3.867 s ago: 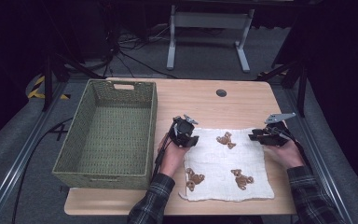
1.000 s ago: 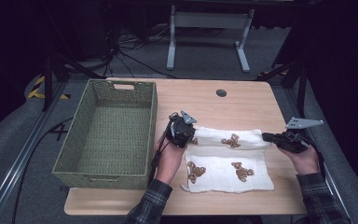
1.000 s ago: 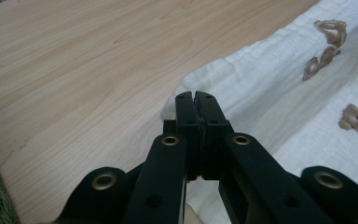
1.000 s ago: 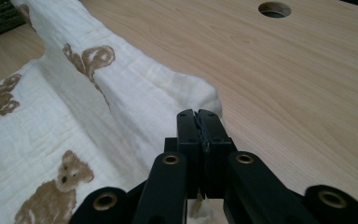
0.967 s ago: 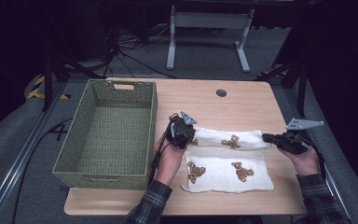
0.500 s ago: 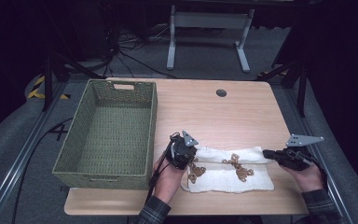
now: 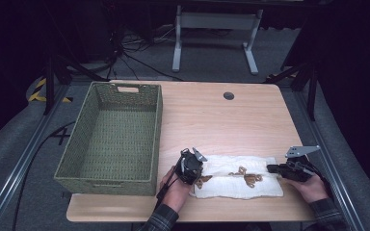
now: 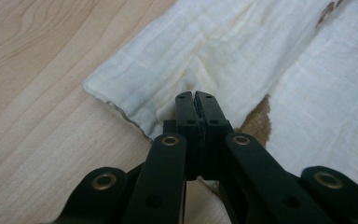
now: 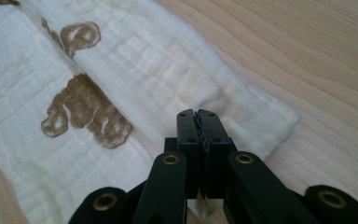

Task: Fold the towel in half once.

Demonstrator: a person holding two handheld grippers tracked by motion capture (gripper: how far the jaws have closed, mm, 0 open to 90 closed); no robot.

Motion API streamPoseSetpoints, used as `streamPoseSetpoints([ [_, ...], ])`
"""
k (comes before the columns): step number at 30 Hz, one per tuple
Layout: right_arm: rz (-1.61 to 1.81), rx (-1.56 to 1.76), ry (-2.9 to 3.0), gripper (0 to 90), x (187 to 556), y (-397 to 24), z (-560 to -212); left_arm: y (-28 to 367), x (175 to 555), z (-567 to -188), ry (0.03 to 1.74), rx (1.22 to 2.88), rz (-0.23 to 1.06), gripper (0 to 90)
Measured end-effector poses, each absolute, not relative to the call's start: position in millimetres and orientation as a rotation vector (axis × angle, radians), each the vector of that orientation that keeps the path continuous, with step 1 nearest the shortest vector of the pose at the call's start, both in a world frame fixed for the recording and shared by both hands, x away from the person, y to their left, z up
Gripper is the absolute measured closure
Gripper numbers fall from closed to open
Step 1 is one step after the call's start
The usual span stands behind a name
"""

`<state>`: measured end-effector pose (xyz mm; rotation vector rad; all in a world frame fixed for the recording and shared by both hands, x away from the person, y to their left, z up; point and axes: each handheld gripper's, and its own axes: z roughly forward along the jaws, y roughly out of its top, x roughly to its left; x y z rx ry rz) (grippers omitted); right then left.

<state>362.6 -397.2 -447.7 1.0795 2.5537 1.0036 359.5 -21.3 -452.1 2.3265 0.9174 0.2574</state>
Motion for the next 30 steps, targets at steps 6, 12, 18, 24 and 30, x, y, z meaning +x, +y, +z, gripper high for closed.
streamPoseSetpoints([
  [6,0.999,1.085,2.534,89.1,372,-397,-448,-23,372,-451,0.946,2.334,0.289,89.5],
  [12,0.989,1.101,2.497,89.1,389,-396,-448,-25,386,-452,0.970,2.305,0.307,89.5],
  [18,1.025,1.121,2.457,89.0,398,-402,-443,-23,396,-446,0.975,2.269,0.303,89.5],
  [24,1.097,1.104,2.404,89.1,391,-406,-430,-17,387,-433,0.967,2.234,0.316,89.5],
  [30,1.121,1.070,2.401,89.0,376,-404,-424,-12,373,-420,0.947,2.210,0.346,89.5],
])
